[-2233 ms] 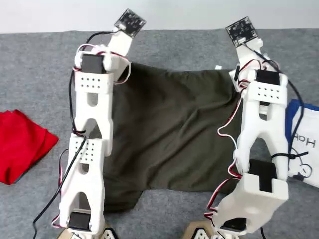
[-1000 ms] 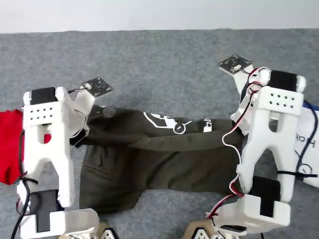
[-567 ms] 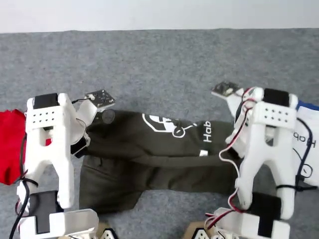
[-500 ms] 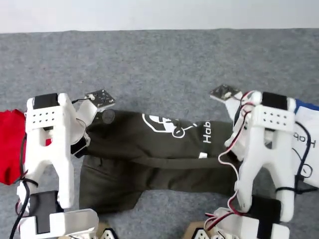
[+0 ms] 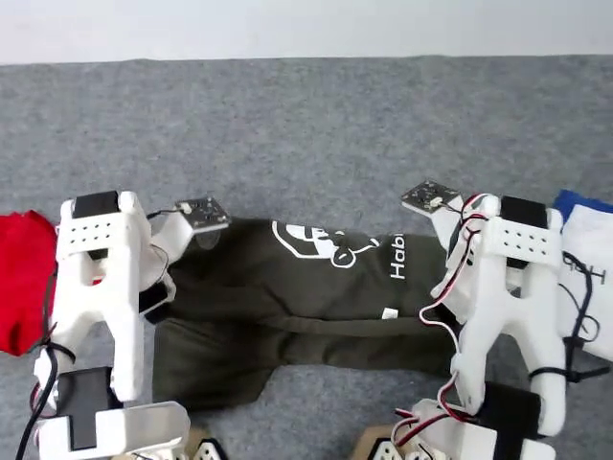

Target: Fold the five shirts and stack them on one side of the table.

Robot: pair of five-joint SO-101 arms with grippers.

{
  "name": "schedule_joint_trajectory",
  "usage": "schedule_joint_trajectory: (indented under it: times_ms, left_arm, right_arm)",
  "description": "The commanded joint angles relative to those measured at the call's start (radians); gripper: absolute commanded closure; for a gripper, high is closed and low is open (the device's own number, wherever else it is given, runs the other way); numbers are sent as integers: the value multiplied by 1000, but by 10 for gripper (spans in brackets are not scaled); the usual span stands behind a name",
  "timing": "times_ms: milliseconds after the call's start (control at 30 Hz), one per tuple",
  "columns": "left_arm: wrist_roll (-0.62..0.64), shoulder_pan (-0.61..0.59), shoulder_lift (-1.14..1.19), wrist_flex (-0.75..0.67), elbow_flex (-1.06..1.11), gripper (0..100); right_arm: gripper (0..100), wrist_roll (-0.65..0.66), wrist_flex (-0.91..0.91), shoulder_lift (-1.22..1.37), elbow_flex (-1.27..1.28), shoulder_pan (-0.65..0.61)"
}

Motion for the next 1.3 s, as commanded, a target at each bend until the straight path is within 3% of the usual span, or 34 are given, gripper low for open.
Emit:
schedule_joint_trajectory:
  times_ms: [0,500,700,833,967,1167,1267]
  left_arm:
    - [-25,-12,-48,29,4,996]
    - [-25,-12,-40,28,2,996]
    - [-52,-32,-40,28,4,996]
    - [-52,-63,-40,29,4,996]
    - [-52,-69,-40,29,4,996]
    - [-52,-64,-40,29,7,995]
    - [-69,-63,-40,29,16,994]
  right_arm:
    - [988,49,18,-41,9,24]
    - [986,114,4,-33,55,21]
    - [882,114,62,-42,46,22]
    - [840,114,186,-44,-69,21]
    - [840,110,191,-62,-215,18]
    - [841,95,191,-65,-235,-128]
    - [880,5,160,-64,-169,-240]
